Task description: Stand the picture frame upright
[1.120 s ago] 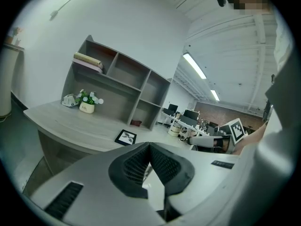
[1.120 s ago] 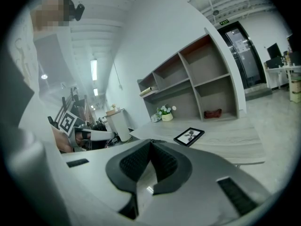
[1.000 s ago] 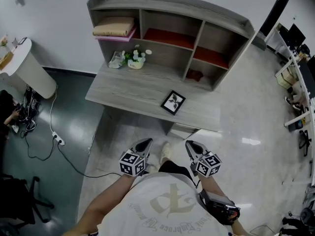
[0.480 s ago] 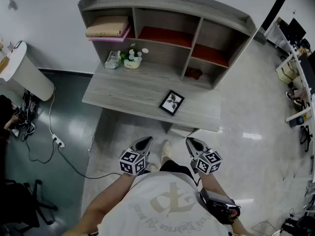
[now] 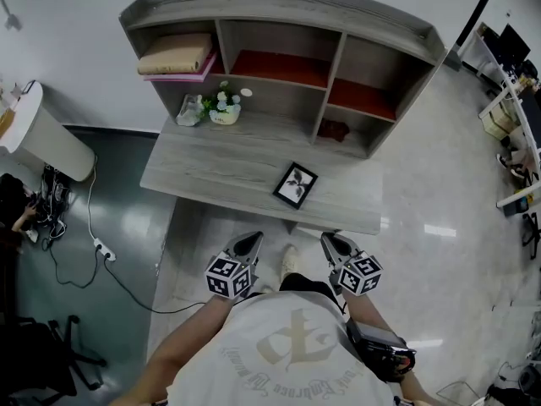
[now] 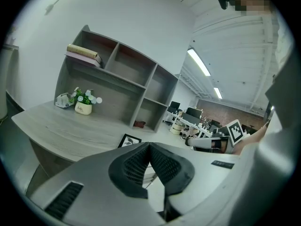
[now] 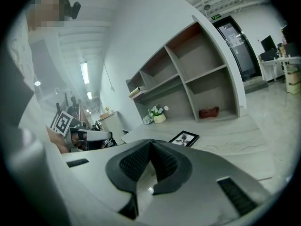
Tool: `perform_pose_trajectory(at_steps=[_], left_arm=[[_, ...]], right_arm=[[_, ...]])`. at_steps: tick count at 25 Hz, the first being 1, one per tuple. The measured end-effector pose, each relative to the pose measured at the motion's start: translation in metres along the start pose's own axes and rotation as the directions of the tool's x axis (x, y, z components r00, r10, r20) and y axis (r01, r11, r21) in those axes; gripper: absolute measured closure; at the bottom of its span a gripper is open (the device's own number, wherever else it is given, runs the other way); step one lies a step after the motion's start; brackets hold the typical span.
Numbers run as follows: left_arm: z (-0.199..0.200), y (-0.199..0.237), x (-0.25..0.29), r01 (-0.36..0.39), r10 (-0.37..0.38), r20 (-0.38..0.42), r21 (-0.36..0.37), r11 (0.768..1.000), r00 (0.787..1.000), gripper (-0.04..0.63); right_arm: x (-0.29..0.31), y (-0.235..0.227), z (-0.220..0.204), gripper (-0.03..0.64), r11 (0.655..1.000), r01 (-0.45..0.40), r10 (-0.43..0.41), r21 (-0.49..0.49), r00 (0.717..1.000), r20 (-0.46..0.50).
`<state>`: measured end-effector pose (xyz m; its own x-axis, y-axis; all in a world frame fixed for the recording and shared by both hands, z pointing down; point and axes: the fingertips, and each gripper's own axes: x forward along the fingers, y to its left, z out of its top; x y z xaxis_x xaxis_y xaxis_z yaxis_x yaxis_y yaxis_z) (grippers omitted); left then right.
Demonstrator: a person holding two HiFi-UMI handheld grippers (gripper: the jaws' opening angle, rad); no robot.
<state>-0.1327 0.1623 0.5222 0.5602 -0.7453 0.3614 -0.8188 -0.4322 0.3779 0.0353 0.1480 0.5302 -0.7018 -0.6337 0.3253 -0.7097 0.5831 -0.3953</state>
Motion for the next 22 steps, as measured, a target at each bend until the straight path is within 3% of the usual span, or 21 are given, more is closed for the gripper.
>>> perform_pose_trajectory(at_steps=[22], left_arm=[[0.048, 0.042, 0.091, -0.086, 0.085, -0.061, -0.025, 0.996, 0.995, 0.592]], right_arm=[[0.075, -0.091, 0.064, 0.612, 0.998, -0.056, 0.057, 0.03, 0.998, -0.03]])
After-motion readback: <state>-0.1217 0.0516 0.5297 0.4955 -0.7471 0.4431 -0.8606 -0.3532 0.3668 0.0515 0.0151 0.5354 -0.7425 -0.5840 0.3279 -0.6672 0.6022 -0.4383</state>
